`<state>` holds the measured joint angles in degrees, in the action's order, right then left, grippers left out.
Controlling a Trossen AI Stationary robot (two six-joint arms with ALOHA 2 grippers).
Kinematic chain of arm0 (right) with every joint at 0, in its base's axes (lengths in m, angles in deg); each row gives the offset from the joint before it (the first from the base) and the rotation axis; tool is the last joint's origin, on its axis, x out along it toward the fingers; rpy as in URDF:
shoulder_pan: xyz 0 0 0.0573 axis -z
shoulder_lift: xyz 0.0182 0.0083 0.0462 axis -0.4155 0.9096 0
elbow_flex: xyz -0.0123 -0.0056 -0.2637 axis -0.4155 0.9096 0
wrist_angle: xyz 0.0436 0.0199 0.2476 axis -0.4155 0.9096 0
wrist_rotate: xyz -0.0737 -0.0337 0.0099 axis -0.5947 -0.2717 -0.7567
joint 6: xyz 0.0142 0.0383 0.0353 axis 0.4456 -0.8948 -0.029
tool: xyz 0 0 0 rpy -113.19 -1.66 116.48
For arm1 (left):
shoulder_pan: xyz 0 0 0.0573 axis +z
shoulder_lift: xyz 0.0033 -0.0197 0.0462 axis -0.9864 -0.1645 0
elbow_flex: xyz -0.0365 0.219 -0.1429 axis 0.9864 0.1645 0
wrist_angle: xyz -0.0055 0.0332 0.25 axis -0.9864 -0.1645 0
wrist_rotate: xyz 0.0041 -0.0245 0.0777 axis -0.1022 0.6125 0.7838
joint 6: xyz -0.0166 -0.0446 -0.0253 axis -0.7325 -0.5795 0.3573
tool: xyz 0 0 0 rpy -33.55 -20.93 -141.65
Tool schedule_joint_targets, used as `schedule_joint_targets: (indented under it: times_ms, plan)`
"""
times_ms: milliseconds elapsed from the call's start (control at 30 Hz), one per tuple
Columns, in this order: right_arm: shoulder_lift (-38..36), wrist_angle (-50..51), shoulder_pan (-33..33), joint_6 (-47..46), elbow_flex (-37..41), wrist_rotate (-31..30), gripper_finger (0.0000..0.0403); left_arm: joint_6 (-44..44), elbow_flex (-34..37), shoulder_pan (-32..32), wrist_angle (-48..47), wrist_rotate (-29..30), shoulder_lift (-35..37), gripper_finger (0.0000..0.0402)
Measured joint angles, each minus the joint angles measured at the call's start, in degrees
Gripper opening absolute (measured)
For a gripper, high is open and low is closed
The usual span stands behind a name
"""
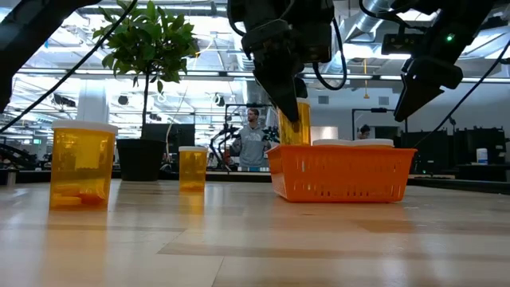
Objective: Pick and place pill bottles into a basket
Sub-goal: Put the orange pill bottle into the orange bin
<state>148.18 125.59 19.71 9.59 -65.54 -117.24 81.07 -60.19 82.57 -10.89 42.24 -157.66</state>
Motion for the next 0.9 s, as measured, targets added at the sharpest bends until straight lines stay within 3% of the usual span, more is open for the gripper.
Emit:
schedule_joint_targets:
  times_ms: [500, 900]
  plan:
    - [0.0, -0.5, 0.0, 1.5, 0.0, 0.0, 0.0189, 11.1, 0.0, 0.7, -0.1, 0.1, 0.0, 0.0206]
    - [0.0, -1.0, 0.0, 2.9, 0.0, 0.0, 0.0189, 19.8, 0.0, -1.5, -0.8, 4.5, 0.0, 0.0206]
